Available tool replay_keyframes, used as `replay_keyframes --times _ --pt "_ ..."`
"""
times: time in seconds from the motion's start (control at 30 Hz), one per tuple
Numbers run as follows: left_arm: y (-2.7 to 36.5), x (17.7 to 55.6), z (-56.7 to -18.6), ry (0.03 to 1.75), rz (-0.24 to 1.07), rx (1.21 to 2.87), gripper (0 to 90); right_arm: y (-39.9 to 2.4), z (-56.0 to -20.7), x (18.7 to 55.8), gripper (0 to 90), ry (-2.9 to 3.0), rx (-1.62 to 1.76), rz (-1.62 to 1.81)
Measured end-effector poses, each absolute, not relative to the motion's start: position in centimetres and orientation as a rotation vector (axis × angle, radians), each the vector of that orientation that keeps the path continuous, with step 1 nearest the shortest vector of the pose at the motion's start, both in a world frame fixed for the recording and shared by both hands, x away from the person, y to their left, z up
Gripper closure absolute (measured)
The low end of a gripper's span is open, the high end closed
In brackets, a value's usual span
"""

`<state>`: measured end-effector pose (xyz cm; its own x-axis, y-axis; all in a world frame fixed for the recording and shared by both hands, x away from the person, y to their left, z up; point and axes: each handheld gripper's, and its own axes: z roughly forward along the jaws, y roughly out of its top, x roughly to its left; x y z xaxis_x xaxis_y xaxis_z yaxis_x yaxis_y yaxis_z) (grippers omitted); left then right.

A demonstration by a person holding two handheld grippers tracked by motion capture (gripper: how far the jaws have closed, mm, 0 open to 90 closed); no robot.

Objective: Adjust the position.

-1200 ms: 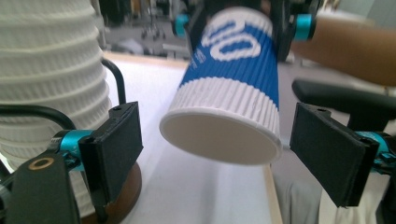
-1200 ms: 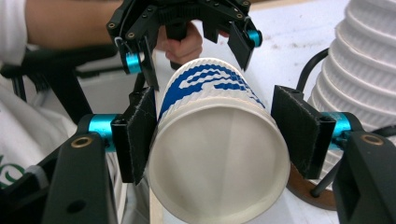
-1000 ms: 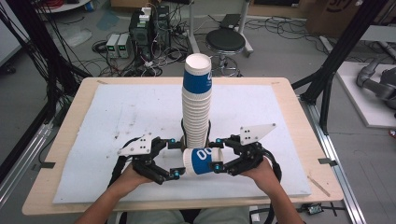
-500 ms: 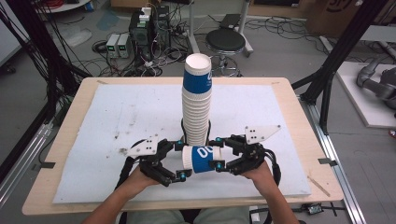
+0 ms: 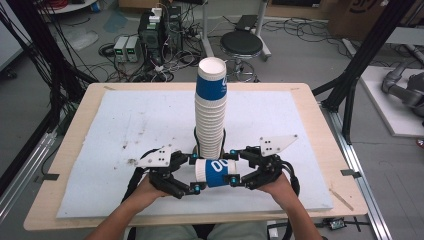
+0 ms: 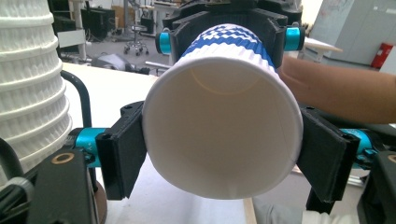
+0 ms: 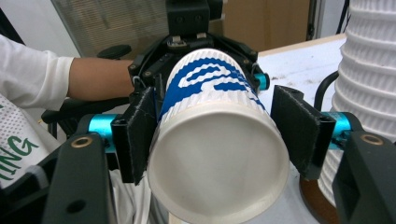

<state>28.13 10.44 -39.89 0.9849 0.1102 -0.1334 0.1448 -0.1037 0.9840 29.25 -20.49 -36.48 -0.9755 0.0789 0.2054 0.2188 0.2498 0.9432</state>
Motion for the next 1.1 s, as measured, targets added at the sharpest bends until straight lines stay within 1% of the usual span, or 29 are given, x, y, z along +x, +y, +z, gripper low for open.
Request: replay_keyframes --times 0.07,0.1,0.13,0.17,0.3,0.33,0.37,0.47,0.57,0.6,0.63,0.87,1.1 --pt "10.5 28.1 -39.6 0.189 -0.025 1.693 24.9 -20.3 -36.3 29.1 30.9 -2.413 -0.299 -1.817" --pt "10.6 28.2 -39.6 0.181 -0.020 1.706 25.1 -20.1 -36.2 29.0 27.7 -2.429 -0.300 -1.805" --pt "10.6 28.2 -39.6 0.181 -0.020 1.706 25.4 -20.1 -36.2 29.0 27.7 -2.429 -0.300 -1.805" --pt "10.5 28.2 -39.5 0.182 -0.019 1.718 25.4 -19.8 -36.0 28.9 21.3 -2.476 -0.296 -1.783" --pt "10.6 28.2 -38.7 0.175 0.002 1.833 25.5 -19.3 -35.3 28.8 20.2 -2.538 -0.293 -1.717" --pt "10.6 28.2 -38.7 0.175 0.002 1.833 25.5 -19.3 -35.3 28.8 20.2 -2.538 -0.293 -1.717" --pt "10.6 28.3 -38.1 0.177 0.021 1.897 25.5 -19.0 -34.8 28.8 20.2 -2.608 -0.291 -1.670" --pt "10.7 28.5 -37.5 0.184 0.035 1.946 25.5 -18.6 -34.2 28.7 20.2 -2.687 -0.282 -1.610" --pt "10.5 28.8 -36.6 0.162 0.074 2.064 25.5 -17.9 -33.4 28.6 20.2 -2.817 -0.196 -1.511" --pt "10.5 28.8 -36.6 0.162 0.074 2.064 25.4 -17.6 -33.2 28.5 20.2 -2.866 -0.169 -1.475" --pt "10.3 28.8 -36.1 0.151 0.085 2.109 25.4 -17.3 -33.0 28.5 20.2 -2.903 -0.160 -1.436" --pt "9.4 28.8 -35.1 0.130 0.124 2.227 25.4 -15.1 -32.8 28.3 20.4 -3.080 -0.056 -1.196" --pt "8.4 28.7 -34.5 0.113 0.139 2.306 25.4 -13.4 -33.4 28.5 20.8 -3.149 -0.020 -1.047"
